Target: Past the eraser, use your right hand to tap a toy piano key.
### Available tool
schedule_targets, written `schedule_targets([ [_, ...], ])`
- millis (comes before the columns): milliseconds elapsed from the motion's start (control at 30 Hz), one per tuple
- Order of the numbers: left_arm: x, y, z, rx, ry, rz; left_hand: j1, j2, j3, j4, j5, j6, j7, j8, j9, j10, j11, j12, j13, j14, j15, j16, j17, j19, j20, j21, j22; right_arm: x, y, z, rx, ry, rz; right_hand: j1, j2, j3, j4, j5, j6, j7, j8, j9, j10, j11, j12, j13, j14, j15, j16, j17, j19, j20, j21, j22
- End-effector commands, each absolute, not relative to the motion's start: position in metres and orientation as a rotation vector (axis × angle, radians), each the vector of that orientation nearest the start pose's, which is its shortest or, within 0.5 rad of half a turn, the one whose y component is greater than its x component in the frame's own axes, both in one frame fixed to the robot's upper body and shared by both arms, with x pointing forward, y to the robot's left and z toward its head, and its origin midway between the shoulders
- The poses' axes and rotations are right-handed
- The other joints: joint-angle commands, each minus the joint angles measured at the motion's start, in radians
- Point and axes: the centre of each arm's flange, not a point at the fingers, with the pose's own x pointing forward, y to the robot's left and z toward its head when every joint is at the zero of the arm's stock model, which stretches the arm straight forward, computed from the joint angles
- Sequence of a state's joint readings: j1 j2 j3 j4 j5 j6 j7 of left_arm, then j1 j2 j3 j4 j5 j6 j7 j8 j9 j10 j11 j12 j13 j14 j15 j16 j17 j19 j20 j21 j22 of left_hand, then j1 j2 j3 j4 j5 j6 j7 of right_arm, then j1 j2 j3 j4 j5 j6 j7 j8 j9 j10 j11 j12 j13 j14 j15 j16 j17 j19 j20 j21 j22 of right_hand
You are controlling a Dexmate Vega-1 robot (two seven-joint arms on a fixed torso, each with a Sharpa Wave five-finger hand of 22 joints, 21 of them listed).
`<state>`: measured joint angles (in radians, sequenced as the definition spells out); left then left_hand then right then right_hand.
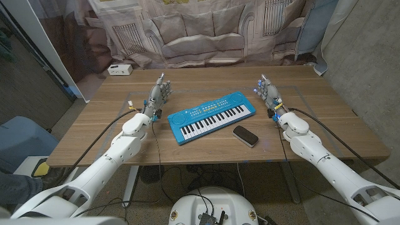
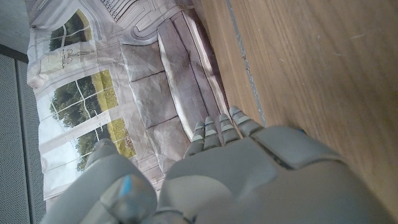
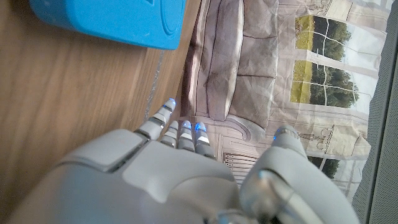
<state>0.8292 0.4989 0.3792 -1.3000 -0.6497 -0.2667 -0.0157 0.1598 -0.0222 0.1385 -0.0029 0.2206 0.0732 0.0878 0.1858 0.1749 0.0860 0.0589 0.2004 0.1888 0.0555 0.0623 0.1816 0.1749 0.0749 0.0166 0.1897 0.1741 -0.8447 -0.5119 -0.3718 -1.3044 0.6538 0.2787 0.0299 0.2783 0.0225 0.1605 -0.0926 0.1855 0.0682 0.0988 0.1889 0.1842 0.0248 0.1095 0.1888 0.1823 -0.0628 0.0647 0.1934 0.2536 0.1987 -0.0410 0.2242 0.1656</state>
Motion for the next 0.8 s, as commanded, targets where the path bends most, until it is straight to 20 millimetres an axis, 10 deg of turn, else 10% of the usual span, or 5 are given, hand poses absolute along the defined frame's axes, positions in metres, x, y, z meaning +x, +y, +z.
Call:
schedule_targets([
  [33, 0.655, 0.275, -0.026, -0.054, -0.587, -0.216, 0.009, 0.002, 0.006, -0.003, 0.003, -0.003, 0.007, 0.005, 0.002, 0.008, -0.004, 0.007, 0.003, 0.001, 0.007, 0.007, 0.003, 0.006, 0.004, 0.004, 0.002, 0.646, -0.288, -0.035, 0.031, -0.604, 0.216, 0.004, 0.0, 0.005, -0.001, 0.005, 0.005, 0.005, 0.007, 0.001, 0.003, 0.015, 0.007, 0.003, 0.0, 0.01, 0.005, 0.001, 0.002, 0.004, -0.003, 0.006],
  [800, 0.638, 0.272, -0.028, -0.019, -0.633, -0.247, 0.05, 0.028, 0.021, -0.029, -0.012, 0.113, 0.018, 0.025, 0.002, 0.125, 0.005, 0.04, 0.003, 0.124, 0.007, 0.03, 0.003, 0.097, 0.028, 0.029, 0.002, 0.618, -0.29, -0.028, -0.033, -0.652, 0.26, 0.004, 0.003, 0.0, -0.01, 0.003, 0.08, 0.003, 0.023, 0.0, 0.093, 0.019, 0.029, 0.004, 0.069, 0.013, 0.026, -0.016, 0.068, 0.019, 0.0, 0.006],
])
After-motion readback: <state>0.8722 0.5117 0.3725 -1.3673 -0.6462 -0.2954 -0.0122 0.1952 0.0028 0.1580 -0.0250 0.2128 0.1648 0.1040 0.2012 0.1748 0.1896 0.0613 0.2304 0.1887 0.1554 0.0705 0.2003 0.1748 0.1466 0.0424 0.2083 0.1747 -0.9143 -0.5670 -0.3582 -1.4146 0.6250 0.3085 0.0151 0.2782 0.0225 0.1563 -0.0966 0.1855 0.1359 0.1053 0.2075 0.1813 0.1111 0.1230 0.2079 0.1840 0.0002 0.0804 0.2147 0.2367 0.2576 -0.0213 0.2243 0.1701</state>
